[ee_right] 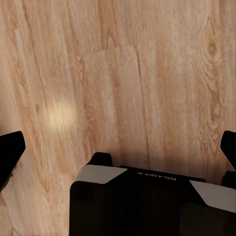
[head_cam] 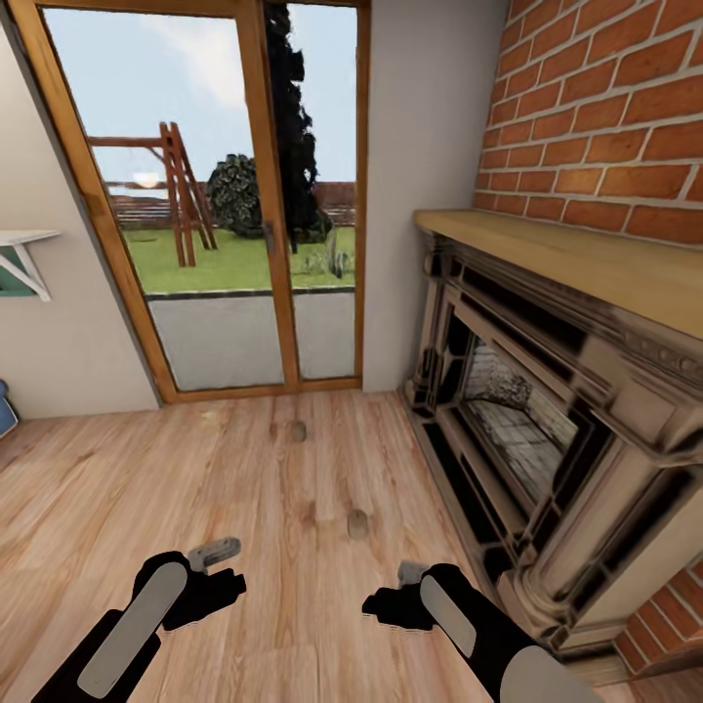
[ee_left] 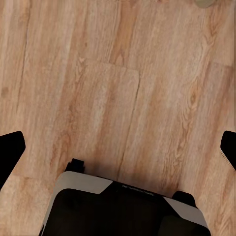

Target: Place each of the two pumpkins and all three candles from the living room inside a cabinet in the living room (use any cabinet), then make sure every cabinet is closed, and position the cauldron so it is next to a table in the living room.

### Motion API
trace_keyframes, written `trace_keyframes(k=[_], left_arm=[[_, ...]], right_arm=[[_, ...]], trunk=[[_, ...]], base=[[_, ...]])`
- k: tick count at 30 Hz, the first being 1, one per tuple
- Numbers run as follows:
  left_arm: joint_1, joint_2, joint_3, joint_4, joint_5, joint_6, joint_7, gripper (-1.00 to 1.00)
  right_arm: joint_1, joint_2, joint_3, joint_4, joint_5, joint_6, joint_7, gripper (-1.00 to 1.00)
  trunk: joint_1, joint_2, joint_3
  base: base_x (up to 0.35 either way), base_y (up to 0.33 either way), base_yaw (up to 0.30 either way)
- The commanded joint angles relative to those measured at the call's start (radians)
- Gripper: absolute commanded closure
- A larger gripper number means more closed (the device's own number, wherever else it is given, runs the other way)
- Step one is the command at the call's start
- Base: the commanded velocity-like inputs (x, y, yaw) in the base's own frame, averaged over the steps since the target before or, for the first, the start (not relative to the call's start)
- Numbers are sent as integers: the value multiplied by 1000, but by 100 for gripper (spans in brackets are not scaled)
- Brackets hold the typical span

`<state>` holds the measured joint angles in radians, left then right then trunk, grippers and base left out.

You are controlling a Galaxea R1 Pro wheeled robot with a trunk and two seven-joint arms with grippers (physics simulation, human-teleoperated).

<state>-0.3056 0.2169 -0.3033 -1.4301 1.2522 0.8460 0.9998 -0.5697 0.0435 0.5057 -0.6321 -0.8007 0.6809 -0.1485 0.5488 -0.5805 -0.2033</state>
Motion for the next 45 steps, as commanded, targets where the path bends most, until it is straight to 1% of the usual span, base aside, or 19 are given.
trace_keyframes(k=[1,15,45], left_arm=[[-1,1,-2,-1,9,1,10,-100],[-1,1,-2,-1,9,1,10,-100],[-1,1,-2,-1,10,1,10,-100]], right_arm=[[-1,-1,4,-1,-10,2,-9,-100],[-1,4,4,-1,-10,2,-9,-100],[-1,4,4,-1,-10,0,-9,-100]], trunk=[[1,-2,-2],[1,-2,-2],[1,-2,-2]], base=[[314,0,0],[314,65,0],[314,92,0]])
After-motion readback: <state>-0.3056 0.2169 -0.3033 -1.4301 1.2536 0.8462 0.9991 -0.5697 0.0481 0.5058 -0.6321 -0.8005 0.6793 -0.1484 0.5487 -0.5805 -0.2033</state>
